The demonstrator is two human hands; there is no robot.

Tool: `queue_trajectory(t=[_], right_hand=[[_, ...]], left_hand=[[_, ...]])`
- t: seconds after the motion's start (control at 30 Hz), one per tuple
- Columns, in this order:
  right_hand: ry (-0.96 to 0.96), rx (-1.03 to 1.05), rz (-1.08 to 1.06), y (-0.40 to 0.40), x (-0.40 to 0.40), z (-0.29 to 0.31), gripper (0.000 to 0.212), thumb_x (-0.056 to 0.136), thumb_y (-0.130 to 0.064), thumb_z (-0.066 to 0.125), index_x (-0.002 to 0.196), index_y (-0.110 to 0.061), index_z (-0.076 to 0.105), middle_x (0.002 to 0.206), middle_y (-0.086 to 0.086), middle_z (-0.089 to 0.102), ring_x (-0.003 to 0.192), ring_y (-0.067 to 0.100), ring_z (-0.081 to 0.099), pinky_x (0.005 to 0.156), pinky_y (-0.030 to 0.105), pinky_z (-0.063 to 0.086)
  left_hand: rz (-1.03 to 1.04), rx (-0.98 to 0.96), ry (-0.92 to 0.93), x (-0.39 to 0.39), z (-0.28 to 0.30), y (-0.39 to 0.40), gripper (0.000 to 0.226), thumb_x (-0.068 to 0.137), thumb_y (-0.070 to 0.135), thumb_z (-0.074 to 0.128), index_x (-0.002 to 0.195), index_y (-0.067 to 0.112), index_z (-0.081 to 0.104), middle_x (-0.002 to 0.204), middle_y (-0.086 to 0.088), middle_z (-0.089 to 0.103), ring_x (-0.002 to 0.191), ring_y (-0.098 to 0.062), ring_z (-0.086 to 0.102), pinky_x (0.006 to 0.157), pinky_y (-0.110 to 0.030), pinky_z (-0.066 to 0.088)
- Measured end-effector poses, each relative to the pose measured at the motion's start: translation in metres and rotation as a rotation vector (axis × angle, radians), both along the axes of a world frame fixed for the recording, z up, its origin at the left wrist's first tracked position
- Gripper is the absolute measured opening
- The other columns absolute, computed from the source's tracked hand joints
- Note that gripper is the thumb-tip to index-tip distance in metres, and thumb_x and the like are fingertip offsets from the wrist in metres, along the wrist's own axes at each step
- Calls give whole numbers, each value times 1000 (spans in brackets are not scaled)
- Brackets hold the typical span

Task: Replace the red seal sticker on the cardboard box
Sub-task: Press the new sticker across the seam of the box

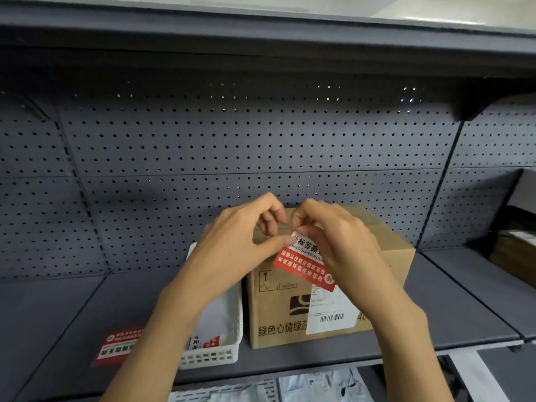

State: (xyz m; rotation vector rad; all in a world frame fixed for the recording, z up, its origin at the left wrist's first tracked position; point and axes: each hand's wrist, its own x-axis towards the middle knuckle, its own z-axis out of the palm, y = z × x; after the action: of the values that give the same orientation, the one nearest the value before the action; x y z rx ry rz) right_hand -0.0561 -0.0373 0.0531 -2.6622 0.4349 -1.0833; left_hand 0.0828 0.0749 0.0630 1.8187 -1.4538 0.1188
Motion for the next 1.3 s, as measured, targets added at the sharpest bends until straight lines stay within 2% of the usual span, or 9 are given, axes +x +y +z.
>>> queue_trajectory(t=[0.3,0.43,0.57,0.67,0.8,0.97,1.1,1.23,1.3], right_hand=[[-29,109,58,-77,-21,14,22,97,-47,42,115,-36,48,97,-13,67,86,10,66,71,43,56],[-45,231,39,-118,-34,9,32,91,-62,43,102,-34,52,89,-10,72,80,14,69,74,44,56],[-90,472,168,-149,-36,1,9,95,-35,60,100,-28,57,73,-4,68,72,23,66,67,26,49],[-119,541,223,-164,-24,-5,11,96,-19,62,104,-26,56,64,-1,64,65,20,62,69,38,52],[-116,578,239,-172,-1,-8,14,97,-16,59,107,-25,54,65,3,63,65,22,58,67,36,49],[-58,588,184,-179,24,-8,12,97,-16,58,107,-21,54,61,-1,62,55,4,55,58,22,39],[1,561,110,-183,29,-18,13,94,-23,63,104,-22,55,61,-1,63,53,1,58,57,25,44],[66,511,49,-183,32,-27,16,88,-35,67,97,-28,56,66,-1,68,72,21,68,74,42,58],[87,486,29,-184,33,-30,16,85,-36,68,94,-31,56,63,-3,67,76,26,69,79,44,57]], left_hand=[[39,-49,119,-25,3,-66,10,89,35,66,84,27,64,85,10,68,83,-4,63,67,-13,47],[42,-124,318,-22,4,-87,13,90,30,65,83,18,63,83,6,70,77,1,63,66,-10,46],[78,-154,454,-24,0,-104,16,94,20,62,91,4,62,85,-7,74,59,8,61,52,-3,40],[134,-134,468,-22,-3,-116,17,95,18,59,95,1,61,81,-8,72,51,8,57,49,-3,38],[273,-69,408,-12,-3,-130,21,99,22,51,95,3,59,75,7,63,57,7,59,51,-9,40],[423,111,228,5,-8,-147,35,97,44,47,92,12,61,89,-3,67,90,-22,66,78,-39,52],[504,219,90,9,-18,-150,35,96,50,48,87,17,58,84,6,62,85,-17,64,61,-28,43],[552,350,-58,8,-23,-152,36,96,52,45,86,19,54,91,3,70,82,-17,69,74,-35,56],[560,349,-90,8,-25,-154,35,96,51,44,81,21,49,88,3,70,78,-17,67,70,-34,54]])
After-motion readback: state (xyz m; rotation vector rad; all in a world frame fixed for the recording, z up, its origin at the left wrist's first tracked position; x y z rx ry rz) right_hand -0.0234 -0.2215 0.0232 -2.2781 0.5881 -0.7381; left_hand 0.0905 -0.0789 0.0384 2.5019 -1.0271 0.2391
